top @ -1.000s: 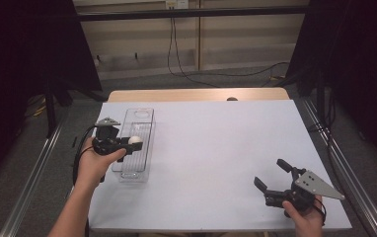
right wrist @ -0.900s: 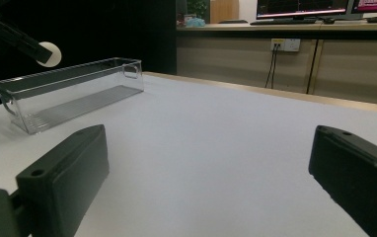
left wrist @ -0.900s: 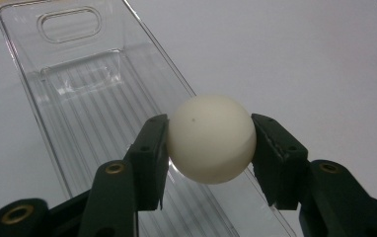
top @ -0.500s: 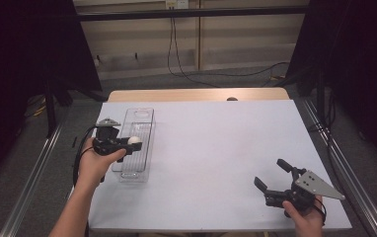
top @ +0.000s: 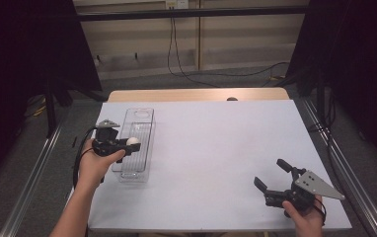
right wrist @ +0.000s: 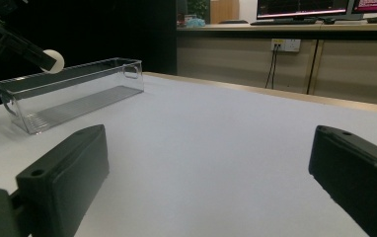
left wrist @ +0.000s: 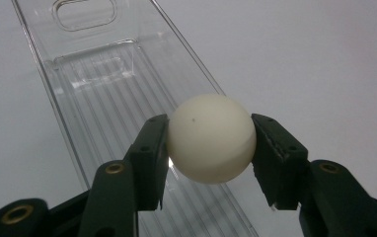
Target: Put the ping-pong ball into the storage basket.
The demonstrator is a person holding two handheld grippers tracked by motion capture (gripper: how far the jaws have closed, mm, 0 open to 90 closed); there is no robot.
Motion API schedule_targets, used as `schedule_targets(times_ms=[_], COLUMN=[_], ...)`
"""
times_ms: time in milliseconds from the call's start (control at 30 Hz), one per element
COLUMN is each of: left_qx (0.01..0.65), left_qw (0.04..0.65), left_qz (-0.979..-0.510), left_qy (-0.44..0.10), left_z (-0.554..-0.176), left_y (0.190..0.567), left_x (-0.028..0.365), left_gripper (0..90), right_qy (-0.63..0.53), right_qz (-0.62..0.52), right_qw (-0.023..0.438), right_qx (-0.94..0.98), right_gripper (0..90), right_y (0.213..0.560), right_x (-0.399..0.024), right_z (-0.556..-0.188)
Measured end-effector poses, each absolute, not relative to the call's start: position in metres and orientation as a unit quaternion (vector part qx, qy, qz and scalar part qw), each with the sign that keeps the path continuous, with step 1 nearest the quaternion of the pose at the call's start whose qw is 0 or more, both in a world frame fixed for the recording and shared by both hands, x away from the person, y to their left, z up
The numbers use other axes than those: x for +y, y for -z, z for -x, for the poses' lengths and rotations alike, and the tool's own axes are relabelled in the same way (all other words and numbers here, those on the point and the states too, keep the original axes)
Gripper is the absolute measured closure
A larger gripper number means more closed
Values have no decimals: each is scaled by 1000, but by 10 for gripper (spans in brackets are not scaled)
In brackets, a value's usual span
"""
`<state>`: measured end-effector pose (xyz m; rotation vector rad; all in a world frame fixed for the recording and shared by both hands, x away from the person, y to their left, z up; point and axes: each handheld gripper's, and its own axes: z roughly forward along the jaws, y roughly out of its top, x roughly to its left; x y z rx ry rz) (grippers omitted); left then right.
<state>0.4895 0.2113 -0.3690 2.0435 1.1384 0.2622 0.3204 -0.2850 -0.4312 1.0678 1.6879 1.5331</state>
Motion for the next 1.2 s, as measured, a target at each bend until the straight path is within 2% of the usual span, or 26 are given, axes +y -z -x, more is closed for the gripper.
schedule_targets(times_ms=[500,1200], left_qx=[437,455], left_qw=[355,353], left_qz=[-820,-811], left_qy=[-104,-101], left_z=[-492,-493], left_y=[375,390], left_x=[210,213], left_gripper=[510,507], right_qy=[-580,-581], right_qz=[-401,-400], right_qw=[306,308], right_qx=[640,639], right_gripper=[18,18], right_y=[431,431], right_x=[-286,-286], right_z=[-320,-320])
